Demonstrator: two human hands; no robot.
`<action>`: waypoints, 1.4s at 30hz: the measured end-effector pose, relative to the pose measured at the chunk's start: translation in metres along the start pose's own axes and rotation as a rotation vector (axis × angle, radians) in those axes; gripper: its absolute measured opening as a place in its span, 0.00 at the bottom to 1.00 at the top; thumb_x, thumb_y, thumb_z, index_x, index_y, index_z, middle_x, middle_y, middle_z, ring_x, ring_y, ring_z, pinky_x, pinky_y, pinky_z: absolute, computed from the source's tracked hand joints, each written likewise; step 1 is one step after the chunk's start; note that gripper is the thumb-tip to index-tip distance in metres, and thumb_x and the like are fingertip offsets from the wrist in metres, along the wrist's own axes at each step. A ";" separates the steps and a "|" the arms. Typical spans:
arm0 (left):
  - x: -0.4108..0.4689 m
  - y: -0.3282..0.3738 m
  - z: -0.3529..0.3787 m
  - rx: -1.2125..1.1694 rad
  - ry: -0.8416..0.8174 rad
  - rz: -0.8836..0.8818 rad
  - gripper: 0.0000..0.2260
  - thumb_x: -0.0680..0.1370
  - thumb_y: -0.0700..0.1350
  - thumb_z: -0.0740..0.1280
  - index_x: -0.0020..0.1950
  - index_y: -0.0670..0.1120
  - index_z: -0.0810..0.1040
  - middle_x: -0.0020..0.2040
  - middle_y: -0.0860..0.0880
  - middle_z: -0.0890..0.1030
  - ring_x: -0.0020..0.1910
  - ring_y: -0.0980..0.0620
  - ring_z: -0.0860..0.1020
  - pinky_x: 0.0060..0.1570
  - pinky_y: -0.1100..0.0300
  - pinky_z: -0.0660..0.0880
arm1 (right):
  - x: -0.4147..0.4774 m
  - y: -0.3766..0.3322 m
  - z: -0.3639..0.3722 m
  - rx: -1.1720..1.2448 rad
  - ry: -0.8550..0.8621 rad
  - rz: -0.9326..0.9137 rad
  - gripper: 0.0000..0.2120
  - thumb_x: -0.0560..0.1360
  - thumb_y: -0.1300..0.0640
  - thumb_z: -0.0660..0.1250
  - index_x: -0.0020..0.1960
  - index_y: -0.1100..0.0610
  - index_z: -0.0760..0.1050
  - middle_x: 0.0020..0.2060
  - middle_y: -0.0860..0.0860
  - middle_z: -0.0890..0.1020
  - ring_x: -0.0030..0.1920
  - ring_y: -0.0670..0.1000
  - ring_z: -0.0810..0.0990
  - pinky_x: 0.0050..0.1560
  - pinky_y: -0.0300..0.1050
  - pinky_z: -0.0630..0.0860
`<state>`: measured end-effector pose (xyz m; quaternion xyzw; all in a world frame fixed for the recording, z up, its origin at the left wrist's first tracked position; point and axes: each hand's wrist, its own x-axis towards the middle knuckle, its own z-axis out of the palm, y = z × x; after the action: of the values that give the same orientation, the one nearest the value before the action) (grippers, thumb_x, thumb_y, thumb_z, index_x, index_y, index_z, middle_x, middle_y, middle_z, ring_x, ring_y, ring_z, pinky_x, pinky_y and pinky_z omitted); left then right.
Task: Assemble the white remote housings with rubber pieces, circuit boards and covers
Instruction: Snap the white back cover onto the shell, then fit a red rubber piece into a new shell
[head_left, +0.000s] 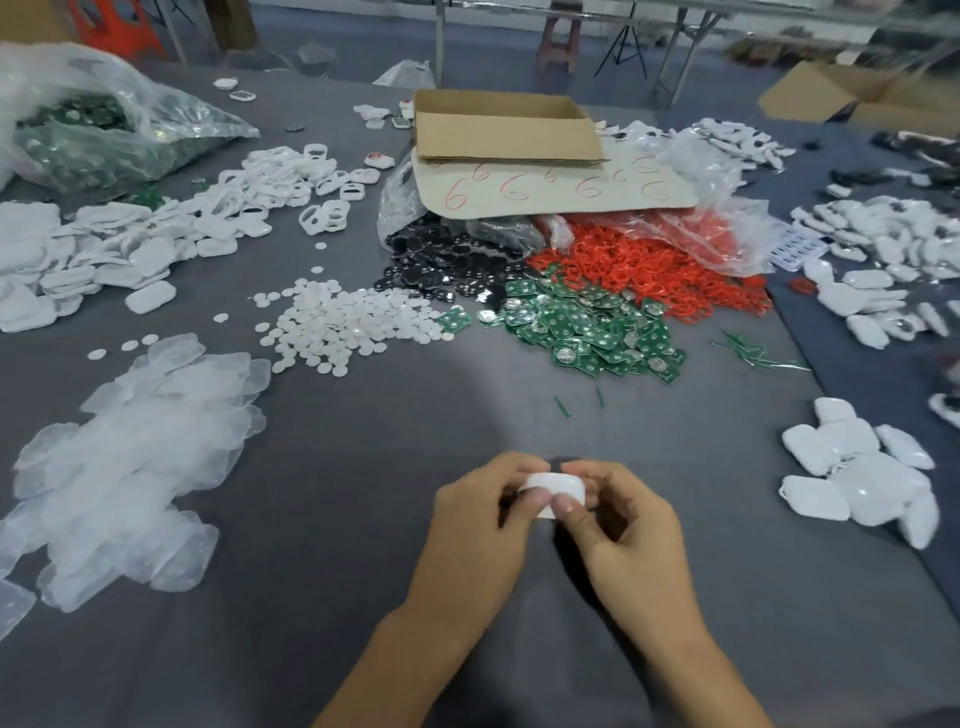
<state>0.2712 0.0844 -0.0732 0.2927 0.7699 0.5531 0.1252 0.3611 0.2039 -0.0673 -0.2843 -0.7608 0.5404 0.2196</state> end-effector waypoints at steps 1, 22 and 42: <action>0.006 0.005 0.018 0.058 -0.027 0.046 0.12 0.79 0.39 0.70 0.58 0.54 0.83 0.51 0.60 0.85 0.53 0.62 0.81 0.52 0.73 0.71 | 0.001 0.006 -0.014 -0.090 0.067 -0.002 0.12 0.75 0.62 0.72 0.51 0.45 0.82 0.43 0.42 0.86 0.44 0.43 0.83 0.46 0.34 0.77; 0.073 0.015 0.024 0.067 0.219 0.144 0.11 0.78 0.38 0.66 0.55 0.50 0.82 0.52 0.54 0.82 0.52 0.56 0.80 0.57 0.63 0.75 | 0.059 -0.010 0.031 -0.177 0.351 -0.191 0.15 0.77 0.60 0.68 0.55 0.40 0.77 0.46 0.43 0.77 0.44 0.45 0.79 0.46 0.41 0.75; 0.364 -0.129 -0.248 0.563 0.279 -0.176 0.15 0.78 0.41 0.73 0.64 0.45 0.77 0.58 0.46 0.81 0.55 0.49 0.78 0.57 0.56 0.75 | 0.350 -0.098 0.332 -0.563 -0.198 -0.319 0.18 0.74 0.65 0.66 0.62 0.53 0.77 0.54 0.52 0.65 0.59 0.57 0.70 0.56 0.43 0.70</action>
<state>-0.1872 0.0779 -0.0563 0.1695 0.9247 0.3404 -0.0201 -0.1309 0.1822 -0.0712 -0.1575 -0.9327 0.2930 0.1393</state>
